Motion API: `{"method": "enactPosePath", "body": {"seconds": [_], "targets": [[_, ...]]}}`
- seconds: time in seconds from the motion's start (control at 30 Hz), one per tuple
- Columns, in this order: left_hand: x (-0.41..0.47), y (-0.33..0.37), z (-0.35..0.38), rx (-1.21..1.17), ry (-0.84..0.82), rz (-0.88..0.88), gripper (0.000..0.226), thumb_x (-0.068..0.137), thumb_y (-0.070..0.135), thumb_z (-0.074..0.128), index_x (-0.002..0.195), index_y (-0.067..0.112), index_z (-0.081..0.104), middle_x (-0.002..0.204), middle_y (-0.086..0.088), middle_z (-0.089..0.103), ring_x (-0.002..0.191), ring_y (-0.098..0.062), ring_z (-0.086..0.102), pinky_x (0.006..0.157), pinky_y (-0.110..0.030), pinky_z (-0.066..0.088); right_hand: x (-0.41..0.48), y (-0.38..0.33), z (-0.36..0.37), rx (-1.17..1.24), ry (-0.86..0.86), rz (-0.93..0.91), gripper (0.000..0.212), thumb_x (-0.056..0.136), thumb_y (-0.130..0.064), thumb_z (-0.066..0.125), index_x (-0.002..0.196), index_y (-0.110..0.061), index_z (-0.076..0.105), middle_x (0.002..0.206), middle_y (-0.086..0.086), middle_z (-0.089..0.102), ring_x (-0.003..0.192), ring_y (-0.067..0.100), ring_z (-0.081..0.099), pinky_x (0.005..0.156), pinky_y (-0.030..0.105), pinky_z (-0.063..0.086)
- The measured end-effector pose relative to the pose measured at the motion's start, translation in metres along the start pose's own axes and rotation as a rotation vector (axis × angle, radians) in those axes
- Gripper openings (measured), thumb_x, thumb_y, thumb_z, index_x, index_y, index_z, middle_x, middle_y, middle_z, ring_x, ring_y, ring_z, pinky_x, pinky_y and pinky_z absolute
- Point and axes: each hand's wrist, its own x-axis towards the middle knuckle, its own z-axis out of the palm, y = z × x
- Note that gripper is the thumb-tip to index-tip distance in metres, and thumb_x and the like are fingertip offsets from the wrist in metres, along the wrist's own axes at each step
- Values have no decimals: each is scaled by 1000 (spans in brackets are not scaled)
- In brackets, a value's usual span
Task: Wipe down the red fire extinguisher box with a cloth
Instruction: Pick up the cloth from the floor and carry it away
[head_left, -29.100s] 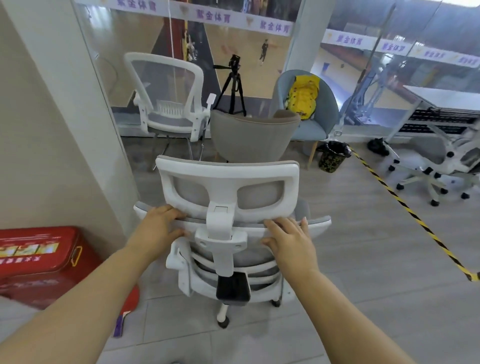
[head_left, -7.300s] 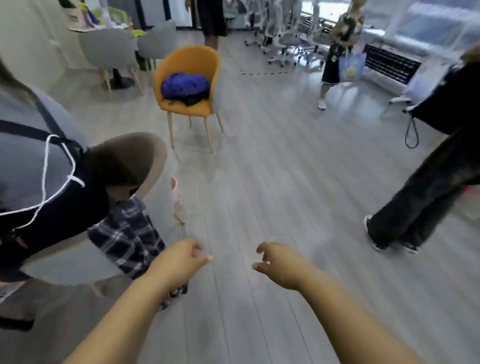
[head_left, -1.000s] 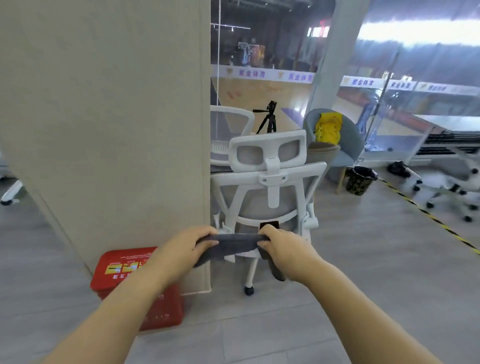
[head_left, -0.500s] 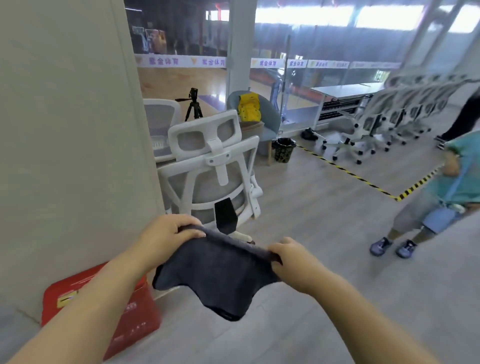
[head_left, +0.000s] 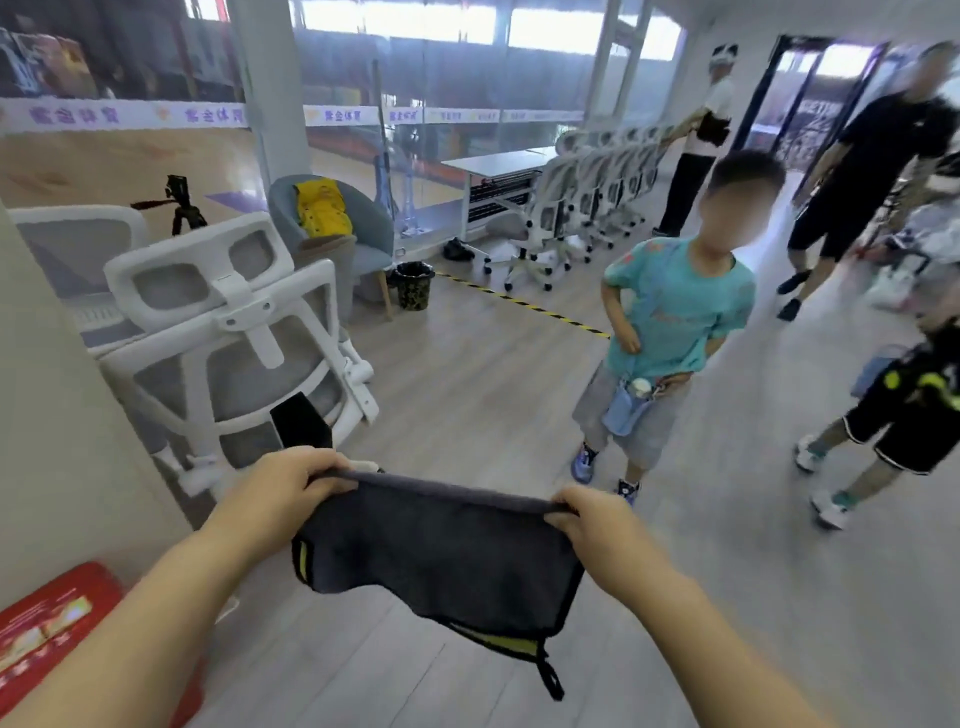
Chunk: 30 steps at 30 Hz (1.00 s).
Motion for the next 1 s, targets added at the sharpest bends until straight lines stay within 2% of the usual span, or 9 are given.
{"method": "enactPosePath", "body": {"seconds": [0.07, 0.2, 0.33, 0.47, 0.6, 0.7, 0.8, 0.9, 1.0], "targets": [[-2, 13, 13, -41, -2, 2, 21, 84, 25, 67, 72, 42, 62, 76, 20, 63, 76, 5, 55, 64, -7, 38, -19, 13, -11, 46, 45, 48, 17, 94, -28, 57, 78, -23, 53, 78, -4, 56, 77, 17, 52, 64, 30, 42], [4, 31, 37, -79, -92, -36, 11, 75, 39, 74, 70, 32, 68, 67, 8, 64, 68, -12, 61, 59, -34, 51, -59, 37, -27, 130, 115, 231, 24, 84, -29, 69, 69, -21, 52, 70, -5, 53, 69, 16, 50, 59, 29, 38], [24, 56, 58, -51, -237, 86, 13, 72, 37, 77, 71, 28, 69, 65, 9, 64, 70, -10, 59, 60, -27, 43, -104, 49, -37, 203, 198, 438, 19, 75, -23, 78, 68, -20, 61, 72, -4, 60, 70, 13, 55, 58, 26, 41], [38, 96, 88, 11, -381, 289, 7, 75, 27, 76, 73, 29, 69, 74, 6, 68, 77, -13, 61, 61, -21, 41, -162, 62, -38, 185, 233, 610, 11, 78, -21, 75, 87, -15, 73, 85, 0, 70, 83, 17, 63, 69, 29, 47], [30, 155, 133, 18, -515, 549, 25, 79, 17, 72, 70, 38, 62, 74, 6, 69, 74, -14, 61, 62, -16, 39, -234, 84, -36, 106, 266, 777, 29, 90, -22, 62, 62, -17, 55, 65, 2, 55, 62, 16, 50, 52, 22, 34], [12, 205, 174, -37, -619, 676, 38, 81, 8, 69, 68, 42, 57, 74, 7, 68, 74, -13, 61, 66, -20, 40, -294, 100, -40, 135, 300, 927, 22, 92, -20, 58, 71, -14, 58, 73, 2, 56, 71, 20, 51, 57, 27, 35], [-17, 260, 215, -83, -728, 738, 24, 83, 8, 66, 74, 30, 66, 78, 2, 70, 78, -16, 62, 64, -16, 40, -355, 120, -46, 182, 350, 1087, 8, 88, -18, 64, 83, -14, 68, 85, 5, 65, 83, 23, 59, 65, 31, 43], [-50, 315, 252, -112, -772, 801, 10, 81, 14, 70, 76, 22, 68, 77, -1, 70, 79, -18, 62, 62, -19, 42, -412, 140, -58, 173, 428, 1197, 3, 82, -18, 71, 84, -16, 71, 81, 1, 62, 78, 17, 54, 50, 18, 33], [-81, 369, 286, -118, -793, 892, 14, 78, 14, 73, 71, 26, 68, 73, 4, 69, 75, -10, 61, 61, -18, 41, -463, 164, -77, 160, 474, 1279, 12, 79, -20, 74, 74, -22, 63, 82, 1, 64, 74, 15, 53, 48, 17, 32]]}}
